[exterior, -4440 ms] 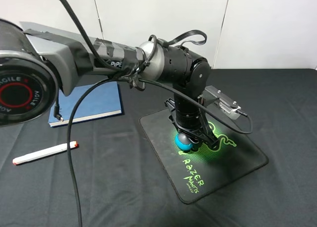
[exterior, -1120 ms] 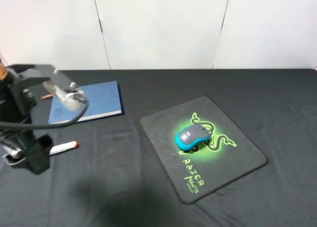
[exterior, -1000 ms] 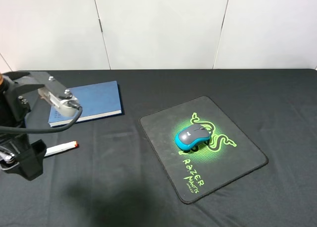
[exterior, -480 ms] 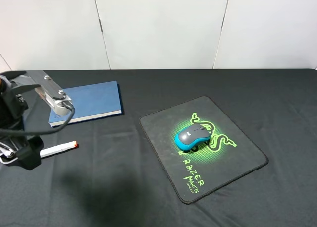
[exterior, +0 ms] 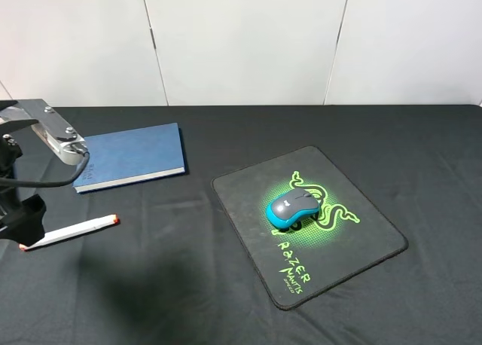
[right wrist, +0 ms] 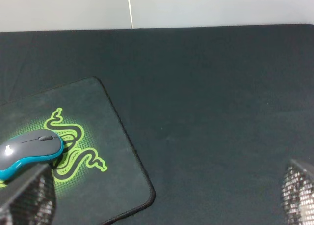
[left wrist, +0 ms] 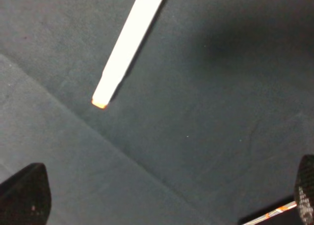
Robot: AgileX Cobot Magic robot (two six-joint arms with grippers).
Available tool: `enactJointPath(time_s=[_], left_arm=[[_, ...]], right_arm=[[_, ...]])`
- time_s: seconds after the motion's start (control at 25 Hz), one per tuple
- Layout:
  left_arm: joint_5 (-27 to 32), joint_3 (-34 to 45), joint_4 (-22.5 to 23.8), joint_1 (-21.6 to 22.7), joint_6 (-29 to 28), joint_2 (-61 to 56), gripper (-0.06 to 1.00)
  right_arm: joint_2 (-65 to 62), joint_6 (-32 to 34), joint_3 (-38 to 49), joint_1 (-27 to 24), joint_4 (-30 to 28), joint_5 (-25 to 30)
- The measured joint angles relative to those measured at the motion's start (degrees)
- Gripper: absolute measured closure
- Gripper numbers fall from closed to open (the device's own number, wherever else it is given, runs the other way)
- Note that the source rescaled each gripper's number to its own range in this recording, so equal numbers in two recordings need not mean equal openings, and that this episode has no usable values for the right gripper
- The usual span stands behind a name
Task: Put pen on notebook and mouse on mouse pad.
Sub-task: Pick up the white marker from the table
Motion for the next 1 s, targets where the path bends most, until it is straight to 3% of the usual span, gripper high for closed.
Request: enactJointPath(time_s=[0.48, 1.0], left_arm=[[-3.8, 0.0, 1.2, 2.8, 3.7, 5.0, -0.06], [-13.3, 0.3, 1.1, 3.0, 6.4, 16.7, -0.06]], right_arm=[[0.0, 0.0, 0.0, 0.0, 0.0, 0.0], [0.0, 0.0, 0.0, 0.0, 0.0, 0.0]])
